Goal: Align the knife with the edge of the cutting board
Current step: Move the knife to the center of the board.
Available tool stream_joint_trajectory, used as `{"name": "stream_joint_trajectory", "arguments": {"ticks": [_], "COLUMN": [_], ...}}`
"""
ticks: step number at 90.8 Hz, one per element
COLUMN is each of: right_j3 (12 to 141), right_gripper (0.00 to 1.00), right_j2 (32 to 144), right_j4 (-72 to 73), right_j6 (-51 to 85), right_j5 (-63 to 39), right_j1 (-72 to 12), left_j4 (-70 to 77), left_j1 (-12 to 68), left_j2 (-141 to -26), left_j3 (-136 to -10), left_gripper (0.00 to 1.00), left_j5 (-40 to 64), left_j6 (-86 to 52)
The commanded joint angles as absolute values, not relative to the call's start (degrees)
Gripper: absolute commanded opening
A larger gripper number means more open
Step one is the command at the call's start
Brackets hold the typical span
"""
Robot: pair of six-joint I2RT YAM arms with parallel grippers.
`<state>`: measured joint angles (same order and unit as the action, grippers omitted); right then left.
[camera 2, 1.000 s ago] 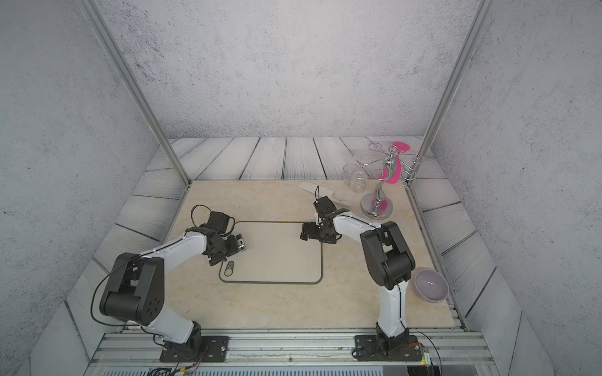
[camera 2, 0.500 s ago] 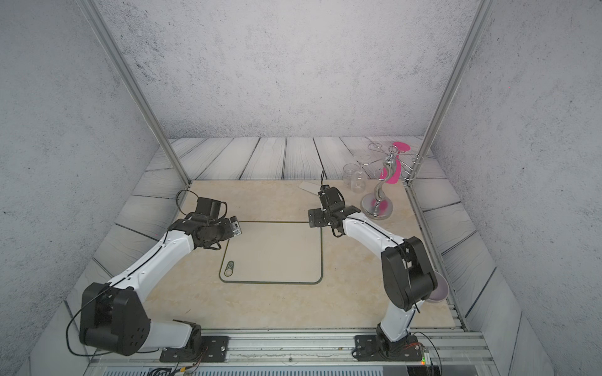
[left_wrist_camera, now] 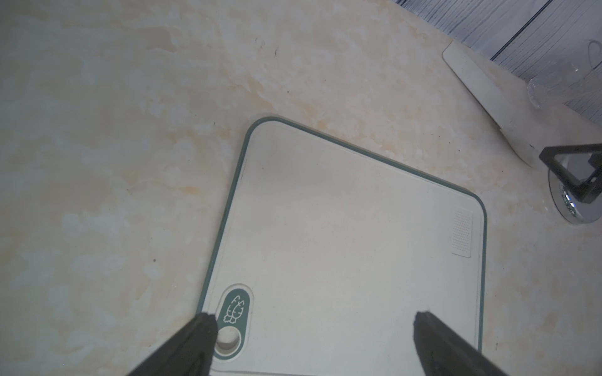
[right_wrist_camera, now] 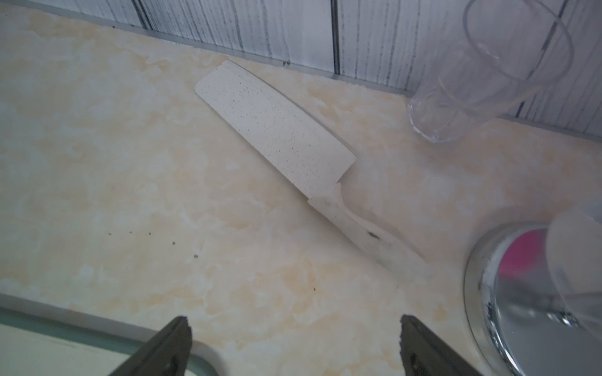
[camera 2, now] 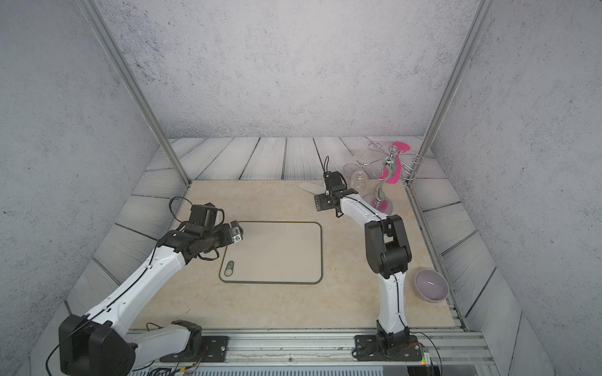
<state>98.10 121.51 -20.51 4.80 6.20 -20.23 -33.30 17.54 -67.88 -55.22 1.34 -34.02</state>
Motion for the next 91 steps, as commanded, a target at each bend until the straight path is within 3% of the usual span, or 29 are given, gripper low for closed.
{"name": "stream_joint_trajectory", "arguments": {"ticks": [1, 46, 91], "right_j3": [103.9, 118.2, 120.1], "right_gripper": [0.99, 0.99, 0.99], "right_j2": [126.4, 139.8, 137.7], "right_j4": [-25.6, -31.4, -31.5], "right_j6": [2.8, 3.6, 2.3], "right_j5": [3.5, -2.1, -2.8], "right_j1": [-18.9, -15.2, -15.3], "left_j4": [-34.6, -33.5, -31.0], "left_j1": [17.8, 17.9, 17.9], "left_j2": [-66.4, -67.4, -69.6], "left_j3": [-54.0, -53.4, -52.5], "left_gripper": [1.00, 1.00, 1.00], "left_j5": [1.3, 0.7, 1.4], "left_j6": [-32.7, -31.8, -32.2]}}
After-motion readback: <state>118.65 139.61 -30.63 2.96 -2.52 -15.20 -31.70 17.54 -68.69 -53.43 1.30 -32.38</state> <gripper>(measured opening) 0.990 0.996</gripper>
